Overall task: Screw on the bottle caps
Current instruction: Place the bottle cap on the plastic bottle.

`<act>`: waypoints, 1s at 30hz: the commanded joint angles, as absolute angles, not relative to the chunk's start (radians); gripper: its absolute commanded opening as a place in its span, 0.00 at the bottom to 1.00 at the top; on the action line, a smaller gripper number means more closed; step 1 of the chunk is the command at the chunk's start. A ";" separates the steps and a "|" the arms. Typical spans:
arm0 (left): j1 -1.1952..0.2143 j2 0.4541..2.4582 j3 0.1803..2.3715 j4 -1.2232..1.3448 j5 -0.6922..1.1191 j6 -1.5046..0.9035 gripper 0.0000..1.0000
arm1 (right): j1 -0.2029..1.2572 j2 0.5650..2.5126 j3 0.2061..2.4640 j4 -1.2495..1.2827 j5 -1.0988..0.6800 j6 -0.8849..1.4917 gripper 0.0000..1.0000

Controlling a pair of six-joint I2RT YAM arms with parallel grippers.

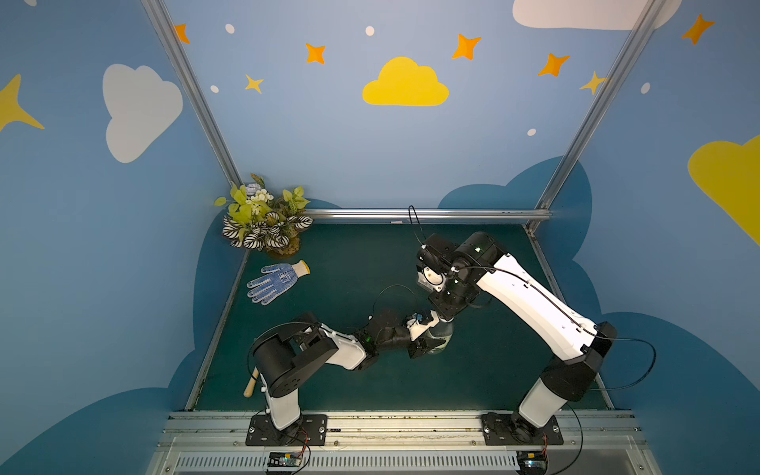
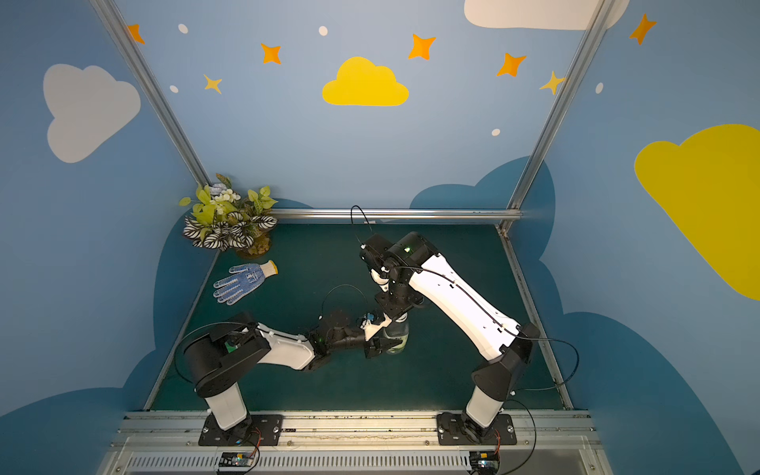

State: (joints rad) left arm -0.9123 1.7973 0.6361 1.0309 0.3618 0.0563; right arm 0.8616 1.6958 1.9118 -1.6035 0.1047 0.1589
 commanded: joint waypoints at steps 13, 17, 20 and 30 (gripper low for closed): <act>-0.919 1.813 0.652 1.096 0.370 0.057 0.51 | 0.858 1.672 1.911 -1.787 0.098 0.162 0.42; -0.919 1.816 0.651 1.108 0.370 0.050 0.51 | 0.852 1.657 1.906 -1.771 0.085 0.163 0.42; -0.920 1.818 0.650 1.116 0.370 0.045 0.51 | 0.847 1.644 1.899 -1.755 0.071 0.166 0.42; -0.919 1.816 0.652 1.116 0.368 0.042 0.51 | 0.847 1.625 1.850 -1.729 0.083 0.170 0.43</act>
State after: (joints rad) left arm -0.9195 1.8088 0.6361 1.0676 0.3637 0.0525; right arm 0.8494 1.6489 1.8744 -1.6032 0.0822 0.1596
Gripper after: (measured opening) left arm 0.510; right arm 0.427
